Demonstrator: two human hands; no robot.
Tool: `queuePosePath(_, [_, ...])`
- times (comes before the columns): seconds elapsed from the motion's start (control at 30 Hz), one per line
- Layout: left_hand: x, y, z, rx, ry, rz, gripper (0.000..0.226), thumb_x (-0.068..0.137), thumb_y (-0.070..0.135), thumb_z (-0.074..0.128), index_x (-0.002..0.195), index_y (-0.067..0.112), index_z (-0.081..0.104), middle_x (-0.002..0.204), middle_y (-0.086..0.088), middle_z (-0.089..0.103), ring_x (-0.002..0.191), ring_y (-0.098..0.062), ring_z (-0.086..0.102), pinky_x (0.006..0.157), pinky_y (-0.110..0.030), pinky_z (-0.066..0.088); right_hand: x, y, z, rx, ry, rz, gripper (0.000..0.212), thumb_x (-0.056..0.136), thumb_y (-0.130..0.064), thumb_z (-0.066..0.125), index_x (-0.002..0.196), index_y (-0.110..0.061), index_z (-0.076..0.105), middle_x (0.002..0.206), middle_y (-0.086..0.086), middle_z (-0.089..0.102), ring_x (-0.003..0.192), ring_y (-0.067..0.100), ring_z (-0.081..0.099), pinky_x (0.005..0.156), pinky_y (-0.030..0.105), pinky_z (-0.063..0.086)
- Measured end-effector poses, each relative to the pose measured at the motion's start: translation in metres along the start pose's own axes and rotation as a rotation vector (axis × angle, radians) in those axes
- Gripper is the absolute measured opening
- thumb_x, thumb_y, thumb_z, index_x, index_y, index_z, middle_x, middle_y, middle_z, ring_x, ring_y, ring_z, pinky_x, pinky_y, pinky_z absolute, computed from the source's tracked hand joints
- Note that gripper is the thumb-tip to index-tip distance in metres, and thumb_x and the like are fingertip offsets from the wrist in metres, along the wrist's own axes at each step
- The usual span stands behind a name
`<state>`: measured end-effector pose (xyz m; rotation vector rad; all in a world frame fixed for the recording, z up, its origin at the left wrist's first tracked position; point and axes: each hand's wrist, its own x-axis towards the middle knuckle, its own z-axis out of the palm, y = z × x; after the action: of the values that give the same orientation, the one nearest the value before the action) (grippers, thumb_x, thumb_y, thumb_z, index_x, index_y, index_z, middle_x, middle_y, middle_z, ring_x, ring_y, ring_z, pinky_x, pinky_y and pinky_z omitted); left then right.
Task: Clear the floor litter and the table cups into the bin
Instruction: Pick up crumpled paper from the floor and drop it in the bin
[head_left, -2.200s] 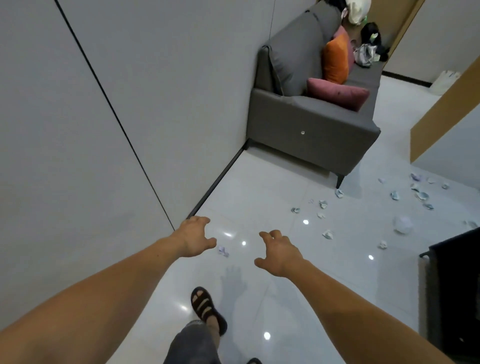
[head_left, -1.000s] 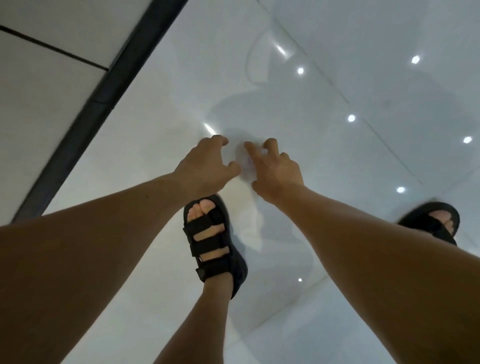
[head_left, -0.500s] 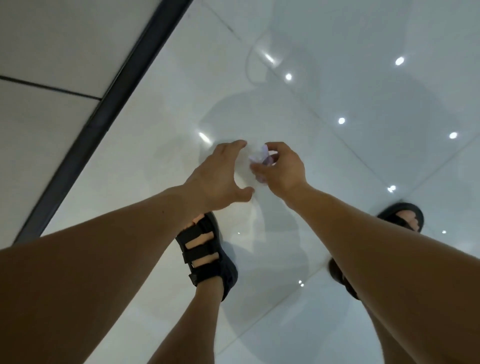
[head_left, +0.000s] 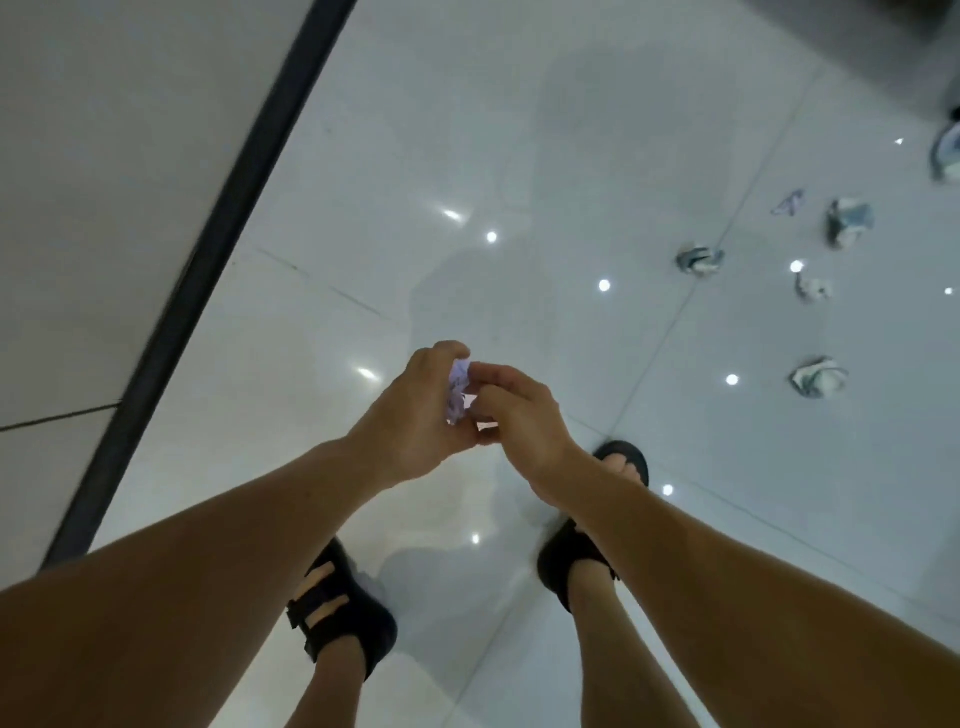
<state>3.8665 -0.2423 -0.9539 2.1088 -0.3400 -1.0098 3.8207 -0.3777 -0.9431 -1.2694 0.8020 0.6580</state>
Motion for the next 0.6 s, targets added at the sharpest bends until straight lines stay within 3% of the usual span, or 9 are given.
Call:
queuePosePath(0.1, [0.028,0.049,0.012,0.068,-0.022,-0.027,0.043,0.082,0.008,0.067,0.119,0.016,0.046,0.105,0.0,0.054,0.085,-0.015,0.059,0.07,-0.018,0.047,-0.015,-0.019,-0.047,-0.022,0.054,-0.013,0.026,0.078,-0.024,0.054,0.091,-0.034,0.074,0.101,-0.003,0.073,0.099,0.019,0.065,0.082,0.03,0.048])
queuePosePath(0.17, [0.047,0.078,0.018,0.119,-0.036,-0.01,0.025,0.085,0.009,0.062,0.105,0.018,0.05,0.091,0.004,0.057,0.079,-0.009,0.058,0.065,-0.016,0.043,-0.018,-0.028,-0.084,-0.132,0.094,-0.039,0.03,0.092,-0.017,0.048,0.111,-0.023,0.071,0.11,-0.003,0.071,0.106,0.018,0.063,0.088,0.027,0.046])
queuePosePath(0.23, [0.064,0.102,0.022,0.162,-0.048,0.004,0.017,0.086,0.008,0.06,0.098,0.017,0.051,0.083,0.008,0.055,0.076,0.003,0.056,0.065,-0.014,0.039,-0.017,-0.034,-0.122,-0.423,0.133,-0.071,0.036,0.099,-0.024,0.043,0.13,-0.023,0.059,0.127,-0.006,0.063,0.116,0.015,0.057,0.094,0.024,0.041])
queuePosePath(0.3, [0.081,0.121,0.025,0.204,-0.041,0.002,0.014,0.086,0.007,0.059,0.093,0.016,0.051,0.081,0.008,0.053,0.074,-0.001,0.053,0.067,-0.019,0.039,-0.013,-0.04,-0.157,-0.73,0.165,-0.069,0.048,0.098,-0.036,0.046,0.144,-0.025,0.043,0.142,-0.004,0.05,0.125,0.017,0.049,0.1,0.028,0.037])
queuePosePath(0.37, [0.097,0.136,0.027,0.25,-0.033,-0.031,0.014,0.086,0.01,0.058,0.093,0.019,0.05,0.082,0.012,0.053,0.079,-0.006,0.051,0.066,-0.02,0.038,-0.007,-0.045,-0.185,-0.937,0.168,-0.065,0.06,0.095,-0.042,0.048,0.15,-0.023,0.032,0.149,0.0,0.04,0.134,0.021,0.038,0.105,0.035,0.036])
queuePosePath(0.43, [0.112,0.144,0.029,0.278,-0.024,-0.056,0.015,0.086,0.013,0.058,0.094,0.023,0.049,0.083,0.014,0.052,0.091,-0.011,0.057,0.061,-0.013,0.035,0.002,-0.049,-0.208,-1.061,0.17,-0.073,0.066,0.094,-0.044,0.051,0.151,-0.021,0.027,0.152,0.002,0.034,0.138,0.023,0.031,0.107,0.039,0.034])
queuePosePath(0.53, [0.14,0.145,0.034,0.295,-0.051,-0.045,0.015,0.087,0.013,0.057,0.096,0.023,0.05,0.082,0.014,0.052,0.102,-0.01,0.058,0.055,-0.005,0.035,0.029,-0.052,-0.238,-1.181,0.238,-0.053,0.07,0.091,-0.045,0.053,0.151,-0.023,0.023,0.153,0.004,0.028,0.138,0.025,0.029,0.106,0.042,0.037])
queuePosePath(0.6, [0.163,0.137,0.039,0.282,-0.074,-0.033,0.015,0.087,0.009,0.056,0.096,0.019,0.051,0.081,0.012,0.054,0.105,-0.011,0.058,0.059,-0.001,0.036,0.056,-0.054,-0.256,-1.216,0.298,-0.015,0.072,0.091,-0.043,0.055,0.151,-0.023,0.021,0.153,0.004,0.025,0.136,0.027,0.029,0.103,0.042,0.039])
